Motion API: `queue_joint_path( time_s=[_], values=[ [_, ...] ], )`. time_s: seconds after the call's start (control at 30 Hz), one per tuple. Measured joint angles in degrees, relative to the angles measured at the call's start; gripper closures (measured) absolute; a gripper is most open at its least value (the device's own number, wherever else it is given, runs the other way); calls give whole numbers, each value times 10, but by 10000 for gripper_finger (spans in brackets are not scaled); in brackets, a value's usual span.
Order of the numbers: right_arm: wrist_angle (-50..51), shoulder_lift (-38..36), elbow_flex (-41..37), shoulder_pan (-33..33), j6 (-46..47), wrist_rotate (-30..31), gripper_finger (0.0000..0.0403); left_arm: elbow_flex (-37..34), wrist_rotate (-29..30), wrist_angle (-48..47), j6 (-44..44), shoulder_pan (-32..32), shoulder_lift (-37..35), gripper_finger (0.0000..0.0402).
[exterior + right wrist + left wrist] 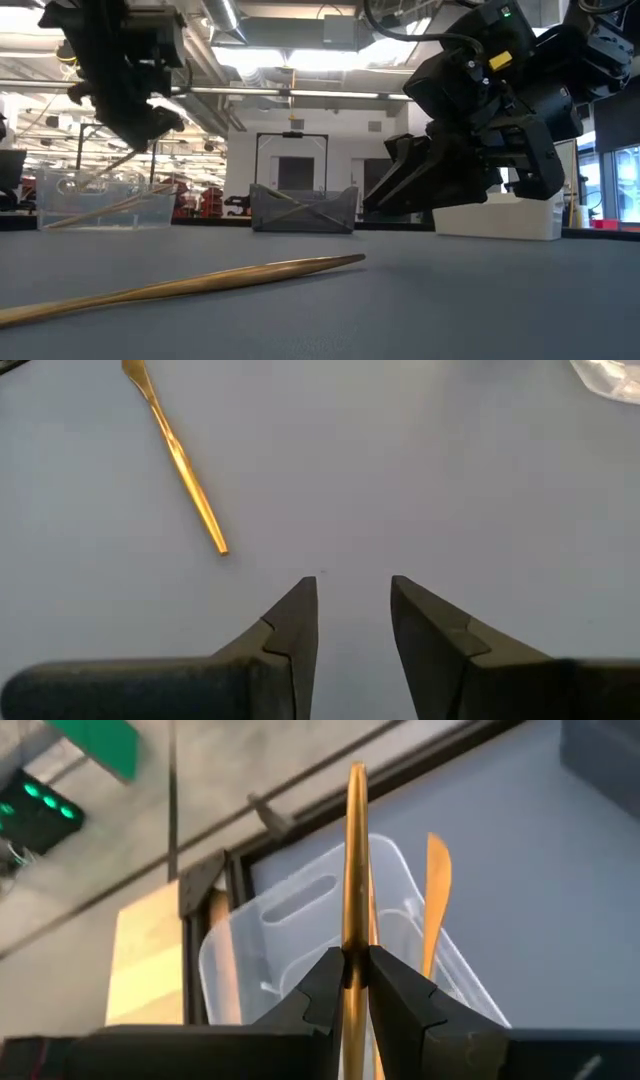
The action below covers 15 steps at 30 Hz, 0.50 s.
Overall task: Sort silverware by color (type)
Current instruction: Put the left gold knife into the transparent bin, then put the gold knife into the transparent bin
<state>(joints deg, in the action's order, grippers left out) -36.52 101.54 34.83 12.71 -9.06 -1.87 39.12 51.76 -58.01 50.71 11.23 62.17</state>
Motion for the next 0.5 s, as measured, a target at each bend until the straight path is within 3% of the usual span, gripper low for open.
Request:
queue_joint_path(
  time_s=[0.17, 0.5],
  values=[
    [5, 0, 0, 0, 0, 0, 288, -5, -15, -2, -2, 25, 0, 354],
    [6, 0, 0, 0, 0, 0, 288, 1, -65, -4, -50, 49, 0, 281]
  ],
)
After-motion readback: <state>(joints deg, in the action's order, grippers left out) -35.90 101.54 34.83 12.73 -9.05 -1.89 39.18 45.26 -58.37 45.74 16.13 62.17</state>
